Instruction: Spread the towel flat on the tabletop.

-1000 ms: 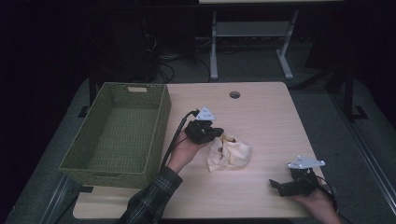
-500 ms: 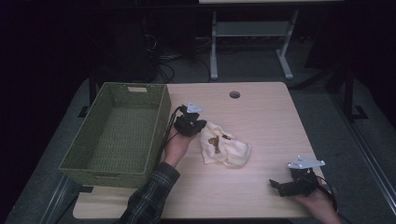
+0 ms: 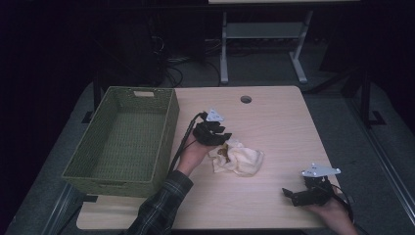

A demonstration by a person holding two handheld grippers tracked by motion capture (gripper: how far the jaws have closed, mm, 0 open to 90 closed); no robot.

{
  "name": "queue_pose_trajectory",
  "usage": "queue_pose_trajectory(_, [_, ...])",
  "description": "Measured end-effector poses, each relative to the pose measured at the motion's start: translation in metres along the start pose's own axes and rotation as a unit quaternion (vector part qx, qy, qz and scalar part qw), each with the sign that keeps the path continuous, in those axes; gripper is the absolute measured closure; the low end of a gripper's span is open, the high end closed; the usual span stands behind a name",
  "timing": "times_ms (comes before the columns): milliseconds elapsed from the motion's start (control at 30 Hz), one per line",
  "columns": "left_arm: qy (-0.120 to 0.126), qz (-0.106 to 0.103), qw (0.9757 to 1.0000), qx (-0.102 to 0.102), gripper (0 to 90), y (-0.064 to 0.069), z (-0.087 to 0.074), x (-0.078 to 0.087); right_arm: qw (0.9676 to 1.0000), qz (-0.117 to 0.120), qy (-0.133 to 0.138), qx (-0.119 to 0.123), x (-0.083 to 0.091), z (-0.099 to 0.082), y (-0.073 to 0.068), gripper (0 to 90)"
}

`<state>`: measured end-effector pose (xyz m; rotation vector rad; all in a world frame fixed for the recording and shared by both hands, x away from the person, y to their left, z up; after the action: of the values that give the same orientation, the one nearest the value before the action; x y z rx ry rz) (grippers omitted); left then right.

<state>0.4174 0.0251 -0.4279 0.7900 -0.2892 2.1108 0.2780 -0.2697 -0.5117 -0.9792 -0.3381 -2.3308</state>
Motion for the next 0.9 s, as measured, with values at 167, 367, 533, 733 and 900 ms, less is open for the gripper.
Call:
queue_pose_trajectory(167, [-0.008, -0.026, 0.9995, -0.014, 58.3, 0.014, 0.004, -0.016, 1.0000, 0.000, 0.000, 0.000, 0.000, 0.000, 0.000, 0.0])
queue_pose_trajectory(367, [-0.030, -0.039, 0.9985, -0.025, 57.2, 0.022, -0.001, -0.032, 1.0000, 0.000, 0.000, -0.001, 0.000, 0.000, 0.000, 0.0])
queue_pose_trajectory(533, [-0.056, -0.041, 0.9974, -0.022, 72.2, 0.022, -0.007, -0.042, 1.0000, 0.000, 0.000, 0.000, 0.000, 0.000, 0.000, 0.0])
queue_pose_trajectory(733, [-0.050, -0.034, 0.9981, -0.013, 85.7, 0.018, -0.004, -0.037, 1.0000, 0.000, 0.000, 0.000, 0.000, 0.000, 0.000, 0.0])
queue_pose_trajectory(900, [-0.019, -0.021, 0.9996, -0.001, 85.8, 0.009, 0.008, -0.021, 1.0000, 0.000, 0.000, -0.001, 0.000, 0.000, 0.000, 0.0])
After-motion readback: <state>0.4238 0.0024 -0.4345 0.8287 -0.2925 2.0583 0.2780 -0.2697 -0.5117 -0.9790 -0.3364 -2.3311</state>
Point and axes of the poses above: each handheld gripper's, and its own axes: x roughly backward along the jaws, z roughly out of its top, y roughly to its right, the point moved 4 cm from there along -x, roughly forward along the jaws, and after that the axes turned 3 degrees about x, right-handed, at the moved point
